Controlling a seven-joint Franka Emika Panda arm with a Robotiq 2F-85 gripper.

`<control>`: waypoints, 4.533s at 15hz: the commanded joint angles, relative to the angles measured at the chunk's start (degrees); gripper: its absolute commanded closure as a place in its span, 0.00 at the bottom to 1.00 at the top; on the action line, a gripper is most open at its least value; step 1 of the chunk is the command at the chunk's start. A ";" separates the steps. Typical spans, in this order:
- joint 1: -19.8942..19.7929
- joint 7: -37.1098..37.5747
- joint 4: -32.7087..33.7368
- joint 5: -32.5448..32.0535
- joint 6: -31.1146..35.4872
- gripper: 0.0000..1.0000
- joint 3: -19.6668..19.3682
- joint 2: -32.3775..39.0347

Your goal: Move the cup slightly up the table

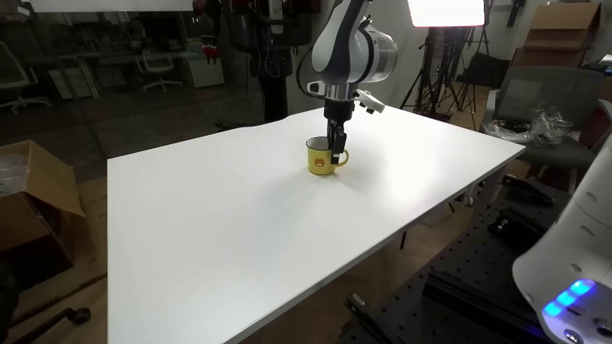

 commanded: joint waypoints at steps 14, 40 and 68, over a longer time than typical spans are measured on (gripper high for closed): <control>4.55 3.80 4.51 -6.77 -5.62 0.97 -10.01 -0.31; 14.74 19.12 13.47 -29.66 3.31 0.98 -11.25 5.21; 15.11 12.14 14.45 -20.29 -10.67 0.00 -6.93 -4.35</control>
